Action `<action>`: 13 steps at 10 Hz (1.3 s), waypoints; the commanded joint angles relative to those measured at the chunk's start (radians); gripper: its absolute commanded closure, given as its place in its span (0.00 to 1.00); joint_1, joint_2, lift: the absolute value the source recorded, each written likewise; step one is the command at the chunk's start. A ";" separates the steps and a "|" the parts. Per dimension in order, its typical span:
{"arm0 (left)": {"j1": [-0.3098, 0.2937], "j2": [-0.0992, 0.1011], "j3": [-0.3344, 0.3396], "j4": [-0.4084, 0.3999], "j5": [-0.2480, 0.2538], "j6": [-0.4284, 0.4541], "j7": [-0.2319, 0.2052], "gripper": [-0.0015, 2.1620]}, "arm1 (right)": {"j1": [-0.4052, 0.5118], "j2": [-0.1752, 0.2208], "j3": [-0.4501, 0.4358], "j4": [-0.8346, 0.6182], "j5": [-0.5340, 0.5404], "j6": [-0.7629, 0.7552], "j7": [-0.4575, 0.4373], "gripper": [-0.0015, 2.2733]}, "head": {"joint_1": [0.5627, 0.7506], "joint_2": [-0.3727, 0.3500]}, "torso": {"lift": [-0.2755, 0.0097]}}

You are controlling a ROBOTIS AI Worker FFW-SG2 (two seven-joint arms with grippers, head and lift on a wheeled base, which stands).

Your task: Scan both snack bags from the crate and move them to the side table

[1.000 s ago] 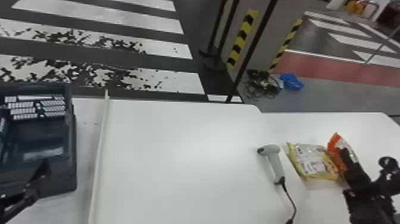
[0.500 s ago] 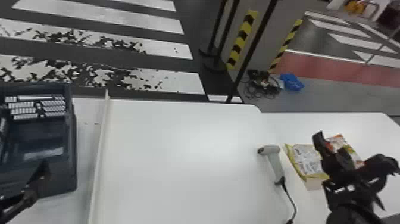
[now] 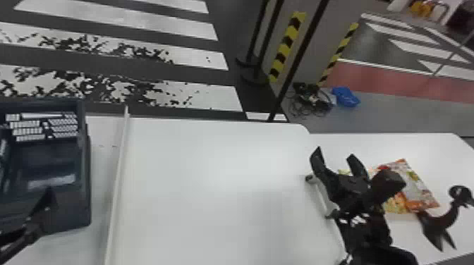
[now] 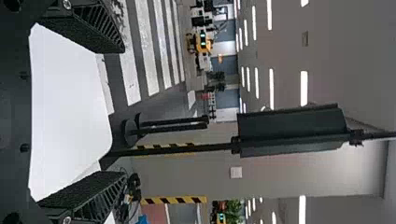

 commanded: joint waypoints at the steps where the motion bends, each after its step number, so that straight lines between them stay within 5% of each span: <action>1: 0.003 0.002 0.000 -0.006 0.002 -0.004 0.002 0.04 | 0.049 0.016 0.074 -0.055 0.055 -0.022 -0.013 0.03 | 0.70 0.11 | 0.62; 4: 0.004 0.010 0.000 -0.013 0.002 -0.007 0.009 0.04 | 0.156 0.037 0.211 -0.119 0.121 -0.157 -0.085 0.03 | 0.70 0.23 | 0.62; 6: 0.004 0.010 0.000 -0.012 0.004 -0.010 0.015 0.04 | 0.182 0.086 0.243 -0.136 0.171 -0.157 -0.088 0.03 | 0.70 0.31 | 0.62; 8: -0.003 0.006 -0.002 0.002 0.012 -0.022 0.015 0.04 | 0.176 0.155 0.240 -0.133 0.279 -0.151 -0.106 0.03 | 0.70 0.36 | 0.62; 11: -0.002 -0.001 0.012 0.019 0.024 -0.050 0.015 0.04 | 0.167 0.154 0.220 -0.124 0.322 -0.117 -0.097 0.03 | 0.70 0.39 | 0.62; 13: 0.009 -0.030 0.034 0.022 0.024 -0.065 0.014 0.04 | 0.171 0.165 0.185 -0.102 0.346 -0.095 -0.097 0.03 | 0.70 0.39 | 0.62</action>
